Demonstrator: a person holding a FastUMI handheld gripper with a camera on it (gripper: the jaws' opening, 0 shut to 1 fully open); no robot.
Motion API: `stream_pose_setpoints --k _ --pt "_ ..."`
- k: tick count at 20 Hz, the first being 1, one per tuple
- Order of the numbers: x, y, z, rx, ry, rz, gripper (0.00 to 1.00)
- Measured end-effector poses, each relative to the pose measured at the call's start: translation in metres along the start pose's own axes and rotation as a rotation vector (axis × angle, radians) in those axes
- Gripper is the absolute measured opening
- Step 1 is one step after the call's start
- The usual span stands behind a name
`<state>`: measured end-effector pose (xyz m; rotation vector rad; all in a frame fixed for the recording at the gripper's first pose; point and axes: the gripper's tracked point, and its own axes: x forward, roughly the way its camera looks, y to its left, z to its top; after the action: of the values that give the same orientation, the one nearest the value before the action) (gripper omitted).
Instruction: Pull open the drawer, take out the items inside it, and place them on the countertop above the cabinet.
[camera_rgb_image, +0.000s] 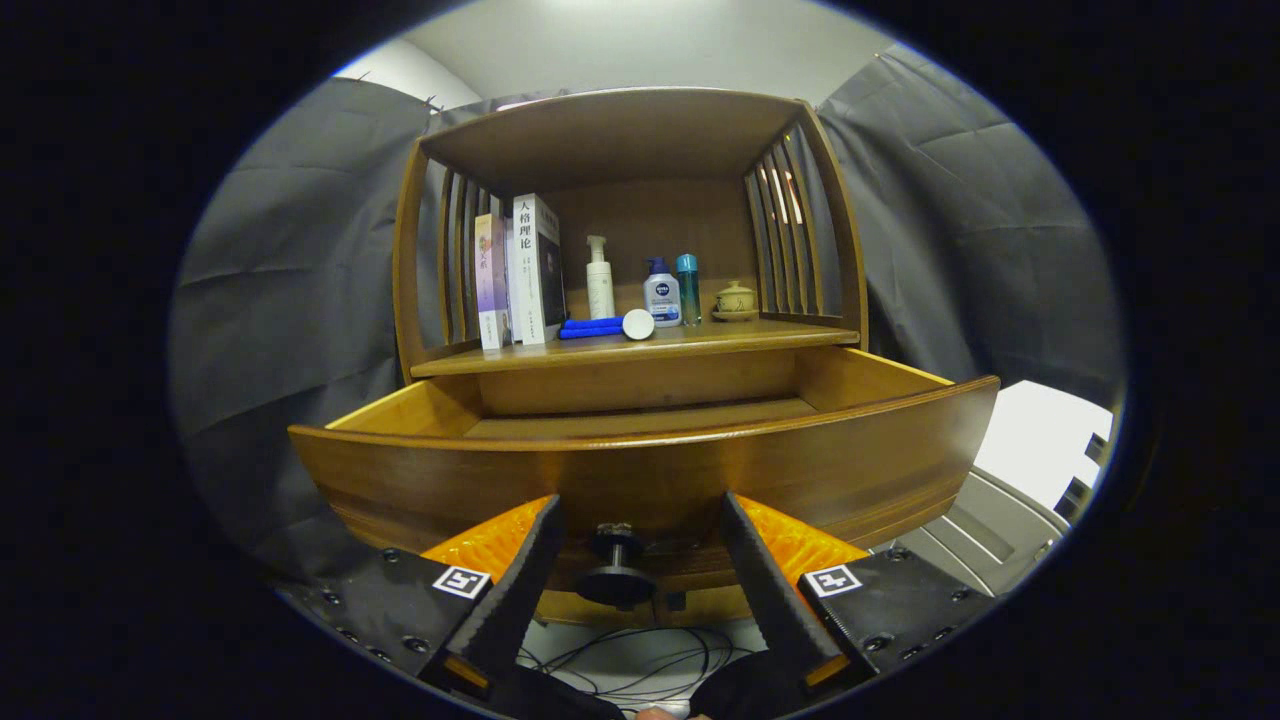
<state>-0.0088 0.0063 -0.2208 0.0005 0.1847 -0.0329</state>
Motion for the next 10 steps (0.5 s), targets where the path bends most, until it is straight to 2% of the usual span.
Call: stream_pose_setpoints --k 10 --pt "0.026 0.004 0.005 0.036 0.023 0.018 0.98"
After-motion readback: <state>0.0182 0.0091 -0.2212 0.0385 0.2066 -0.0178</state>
